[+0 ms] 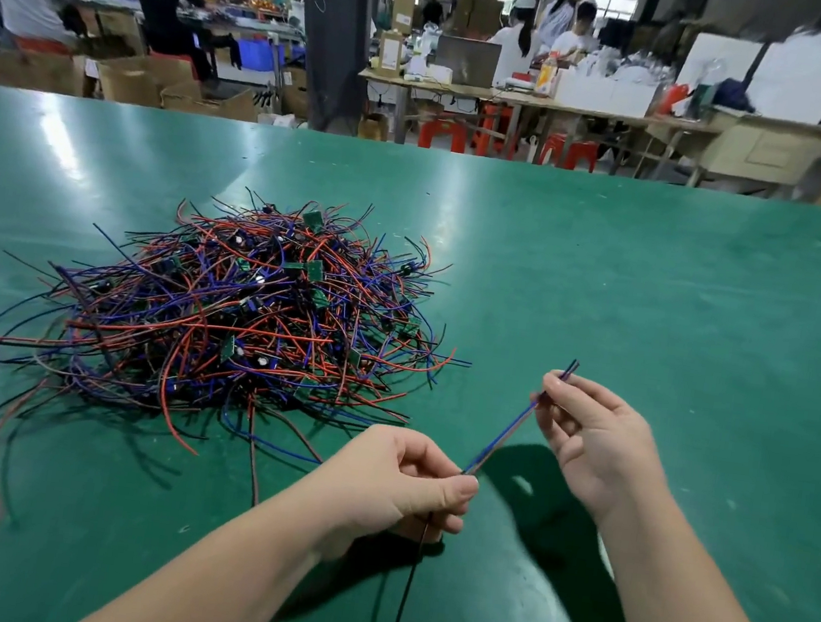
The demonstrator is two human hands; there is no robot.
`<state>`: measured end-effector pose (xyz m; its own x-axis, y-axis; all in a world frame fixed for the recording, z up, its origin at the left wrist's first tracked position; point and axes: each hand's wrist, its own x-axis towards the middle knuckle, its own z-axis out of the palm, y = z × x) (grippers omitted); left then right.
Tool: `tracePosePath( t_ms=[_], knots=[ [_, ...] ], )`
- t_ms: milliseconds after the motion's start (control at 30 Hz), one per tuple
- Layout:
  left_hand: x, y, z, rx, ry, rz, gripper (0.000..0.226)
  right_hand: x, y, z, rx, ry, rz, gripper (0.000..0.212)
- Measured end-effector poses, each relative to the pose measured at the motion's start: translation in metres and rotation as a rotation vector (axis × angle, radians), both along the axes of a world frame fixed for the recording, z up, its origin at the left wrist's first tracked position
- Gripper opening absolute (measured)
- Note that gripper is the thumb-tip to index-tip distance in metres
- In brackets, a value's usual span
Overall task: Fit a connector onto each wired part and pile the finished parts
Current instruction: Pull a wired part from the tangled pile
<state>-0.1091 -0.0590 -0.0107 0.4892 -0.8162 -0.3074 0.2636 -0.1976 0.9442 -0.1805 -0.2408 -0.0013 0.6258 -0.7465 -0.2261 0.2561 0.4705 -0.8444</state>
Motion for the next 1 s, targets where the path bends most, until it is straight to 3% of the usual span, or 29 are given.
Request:
tracePosePath(
  t_ms=[167,267,400,467,533,667,767,900,967,1000],
  knots=[
    [0.005,-0.003,0.013,0.064,-0.022,-0.108,0.022,-0.003,-0.016,0.000,0.089,-0.031,-0.100,0.021],
    [0.006,-0.004,0.015,-0.089,0.055,-0.023,0.032,-0.009,-0.027,0.005,0.123,-0.077,-0.012,0.032],
    [0.007,0.000,0.014,-0.423,0.293,0.190,0.035,-0.012,-0.011,-0.002,-0.170,0.094,0.256,0.012],
    [0.010,0.001,0.013,-0.500,0.332,0.263,0.030,-0.008,0.011,-0.006,-0.367,0.135,0.410,0.016],
    [0.010,0.000,0.013,-0.516,0.334,0.316,0.031,-0.005,0.034,-0.006,-0.424,0.069,0.487,0.023],
    [-0.003,-0.005,0.006,-0.388,0.157,0.450,0.024,0.002,0.062,-0.003,-0.235,-0.124,0.405,0.027],
    [-0.013,-0.009,-0.001,-0.418,-0.046,0.474,0.032,0.003,0.065,0.000,-0.073,-0.161,0.331,0.017],
    [-0.011,-0.005,-0.003,-0.342,-0.435,0.309,0.013,-0.002,0.055,0.005,0.040,-0.135,0.307,0.013],
    [-0.009,-0.002,-0.004,-0.291,-0.484,0.246,0.014,-0.004,0.047,0.007,0.019,-0.104,0.294,0.015],
    [-0.008,-0.002,-0.004,-0.273,-0.424,0.277,0.017,-0.004,0.043,0.007,-0.021,-0.089,0.294,0.014]
  ],
)
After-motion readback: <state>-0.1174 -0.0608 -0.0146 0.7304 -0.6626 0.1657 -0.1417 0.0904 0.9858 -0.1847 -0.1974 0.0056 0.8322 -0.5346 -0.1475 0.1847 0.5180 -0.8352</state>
